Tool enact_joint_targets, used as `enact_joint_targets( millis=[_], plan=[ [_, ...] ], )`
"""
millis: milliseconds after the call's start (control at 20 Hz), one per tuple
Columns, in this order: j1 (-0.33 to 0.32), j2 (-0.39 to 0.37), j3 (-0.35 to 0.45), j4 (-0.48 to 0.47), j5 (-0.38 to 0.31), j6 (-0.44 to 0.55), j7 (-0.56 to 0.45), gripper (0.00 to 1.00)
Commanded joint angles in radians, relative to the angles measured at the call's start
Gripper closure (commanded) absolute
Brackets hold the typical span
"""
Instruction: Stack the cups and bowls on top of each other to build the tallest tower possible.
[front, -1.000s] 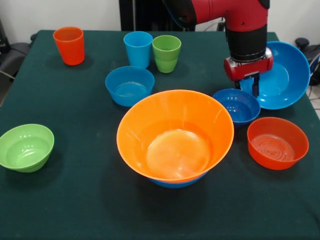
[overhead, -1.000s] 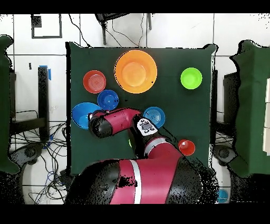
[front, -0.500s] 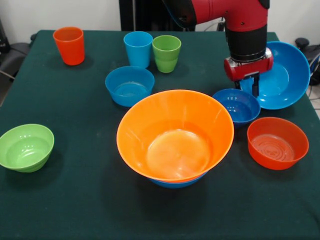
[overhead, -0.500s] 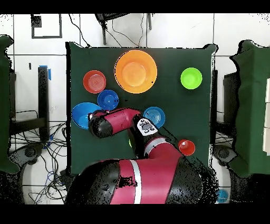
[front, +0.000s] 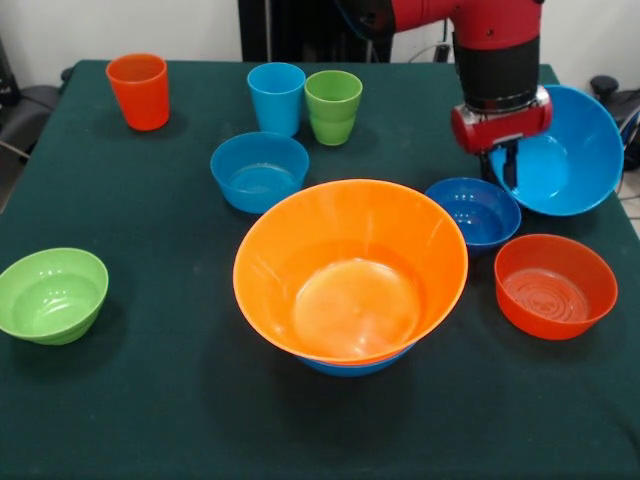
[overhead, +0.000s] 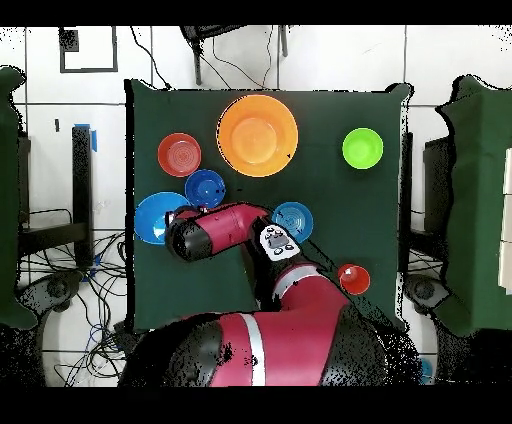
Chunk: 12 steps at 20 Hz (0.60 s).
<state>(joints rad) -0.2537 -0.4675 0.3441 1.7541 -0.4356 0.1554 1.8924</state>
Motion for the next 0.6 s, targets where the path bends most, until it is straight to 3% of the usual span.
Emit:
enact_joint_targets(
  millis=[50, 200, 600],
  plan=[
    [0.001, -0.235, -0.001, 0.116, 0.068, 0.18, 0.082, 1.0],
    [-0.004, -0.327, 0.009, 0.156, 0.103, 0.251, 0.054, 1.0],
    [-0.011, -0.448, 0.02, 0.154, 0.138, 0.398, -0.005, 1.0]
  ],
)
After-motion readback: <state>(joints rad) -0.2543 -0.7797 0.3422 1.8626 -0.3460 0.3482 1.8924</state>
